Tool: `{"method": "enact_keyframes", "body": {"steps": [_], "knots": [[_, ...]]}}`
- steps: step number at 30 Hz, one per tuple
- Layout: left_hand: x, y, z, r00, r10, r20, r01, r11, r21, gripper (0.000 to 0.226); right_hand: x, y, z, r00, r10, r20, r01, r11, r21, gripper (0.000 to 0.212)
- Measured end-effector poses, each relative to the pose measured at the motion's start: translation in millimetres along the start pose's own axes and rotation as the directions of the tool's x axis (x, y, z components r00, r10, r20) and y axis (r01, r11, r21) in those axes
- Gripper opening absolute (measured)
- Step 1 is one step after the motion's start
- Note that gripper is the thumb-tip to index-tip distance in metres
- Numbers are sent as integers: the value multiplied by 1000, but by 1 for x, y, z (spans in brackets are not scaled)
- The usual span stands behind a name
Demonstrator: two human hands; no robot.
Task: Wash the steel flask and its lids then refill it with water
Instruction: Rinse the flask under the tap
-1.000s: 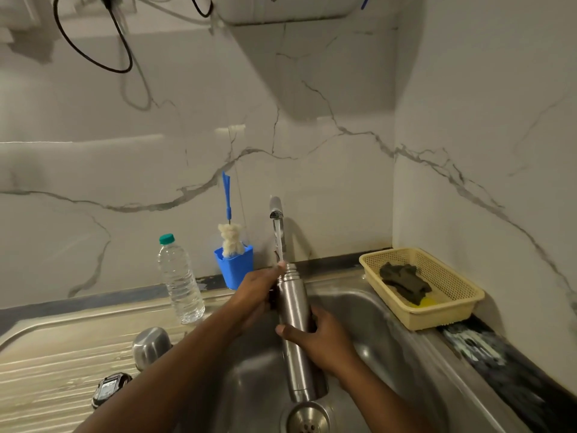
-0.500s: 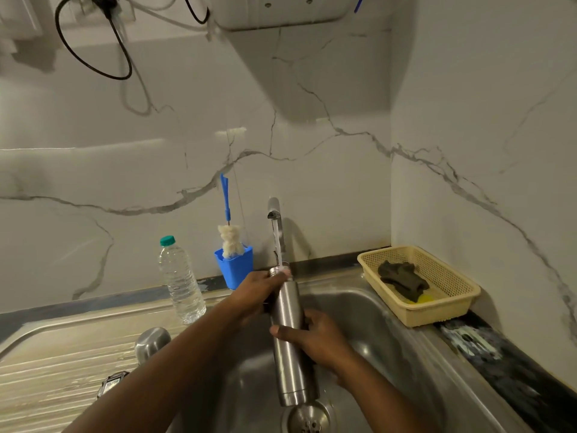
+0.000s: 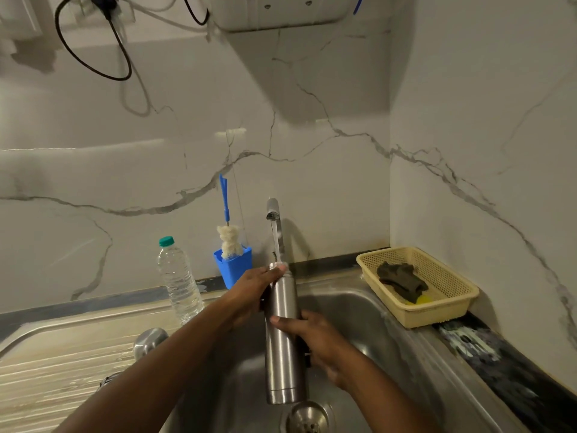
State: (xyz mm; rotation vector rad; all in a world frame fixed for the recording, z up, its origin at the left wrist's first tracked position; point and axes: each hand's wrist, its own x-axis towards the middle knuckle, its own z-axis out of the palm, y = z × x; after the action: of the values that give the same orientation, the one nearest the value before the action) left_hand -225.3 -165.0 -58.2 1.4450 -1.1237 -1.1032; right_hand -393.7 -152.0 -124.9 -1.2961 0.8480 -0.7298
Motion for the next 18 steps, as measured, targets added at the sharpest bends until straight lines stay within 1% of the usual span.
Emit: {"method": "enact_keyframes", "body": {"steps": [3, 5, 6, 8, 10, 11, 13, 14, 16, 18], "knots": [[0, 3, 1, 996, 76, -53, -67, 987, 149, 36, 0, 2, 1, 1000, -21, -18, 21, 1000, -16, 50], [1, 3, 4, 988, 111, -106, -84, 970, 226, 42, -2, 0, 1, 998, -53, -36, 53, 998, -15, 47], [1, 4, 6, 985, 106, -139, -72, 970, 230, 47, -2, -1, 1, 996, -71, -44, 71, 997, -15, 46], [1, 7, 11, 983, 50, -179, -18, 985, 174, 51, -1, -1, 1, 992, -111, -61, 110, 994, -23, 44], [-3, 12, 14, 992, -21, -128, 37, 992, 121, 45, 1, 1, 1, 985, -153, -80, 150, 988, -45, 44], [-7, 13, 14, 996, -31, -78, 42, 989, 143, 41, 2, 2, 1, 980, -177, -90, 171, 983, -66, 46], [-11, 14, 12, 1000, -8, -4, 9, 980, 198, 36, 4, 3, 0, 968, -222, -113, 210, 971, -112, 49], [-11, 13, 10, 1000, 11, -3, -11, 978, 208, 34, 4, 3, 0, 962, -245, -120, 230, 965, -127, 49], [-9, 14, 7, 998, 45, -45, -35, 978, 207, 38, 2, 1, 2, 953, -277, -124, 257, 954, -155, 50], [-8, 14, 3, 991, 67, -113, -46, 983, 178, 45, 1, -2, 4, 953, -280, -116, 252, 945, -209, 50]]}}
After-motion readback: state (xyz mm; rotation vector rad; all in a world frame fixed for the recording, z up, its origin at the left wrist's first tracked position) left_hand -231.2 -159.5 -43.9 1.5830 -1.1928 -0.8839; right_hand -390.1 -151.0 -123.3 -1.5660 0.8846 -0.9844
